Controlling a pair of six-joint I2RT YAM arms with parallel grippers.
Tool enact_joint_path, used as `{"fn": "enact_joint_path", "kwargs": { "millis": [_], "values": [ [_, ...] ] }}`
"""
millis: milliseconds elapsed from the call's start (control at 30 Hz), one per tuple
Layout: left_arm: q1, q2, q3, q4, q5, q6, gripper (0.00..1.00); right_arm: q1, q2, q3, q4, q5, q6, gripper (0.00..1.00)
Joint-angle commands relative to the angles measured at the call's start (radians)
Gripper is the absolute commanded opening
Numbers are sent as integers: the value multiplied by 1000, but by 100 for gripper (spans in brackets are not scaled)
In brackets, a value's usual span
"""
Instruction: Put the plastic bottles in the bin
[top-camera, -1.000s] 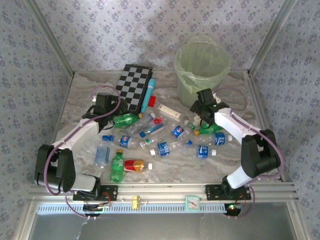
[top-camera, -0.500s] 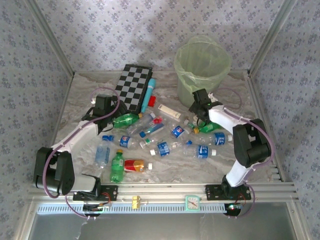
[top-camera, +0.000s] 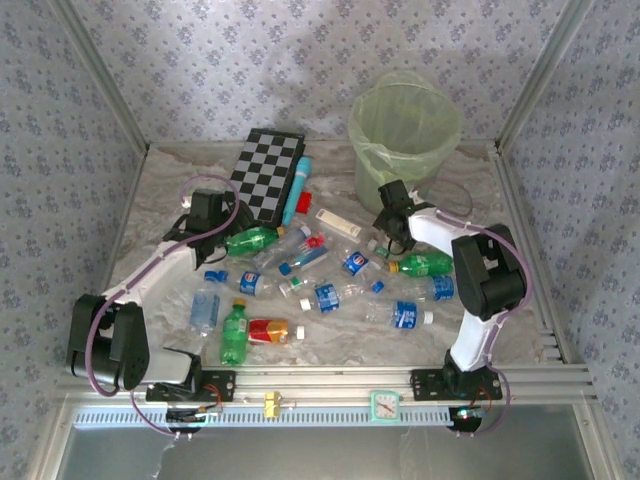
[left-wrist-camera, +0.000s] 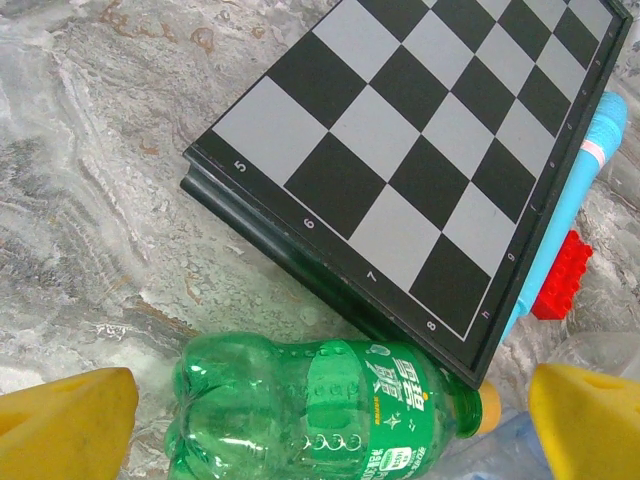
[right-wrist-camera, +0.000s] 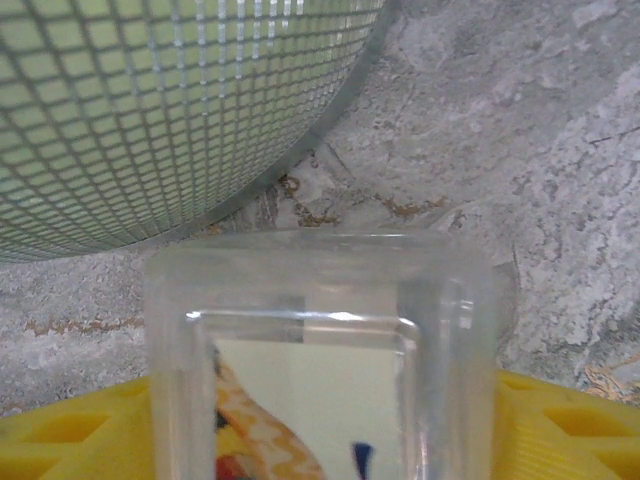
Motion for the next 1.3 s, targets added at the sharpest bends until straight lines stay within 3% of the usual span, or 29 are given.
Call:
{"fn": "enact_joint_path", "kwargs": {
  "millis": [0,300,633,833,1033,1267],
  "values": [
    [-6,-21,12,-24,-21,-10,100,8,30,38,-24,4,4,67],
    [-6,-33,10,-28,-26,-18,100,6,-34,34,-20,5,-60,48],
    [-6,-6,29,-2,11,-35,100,-19,-287,-93,-23,2,-102,46],
    [-9,45,67,26,76,-46,100,-105,-451,-157,-82,-17,-101,45],
    [-15,61,92,27,88,-33,100,-262,-609,-166,-120,-58,-181,44],
    [-15,49,82,28,87,-31,100,-375,-640,91,-161,-84,-375,43]
  ]
}}
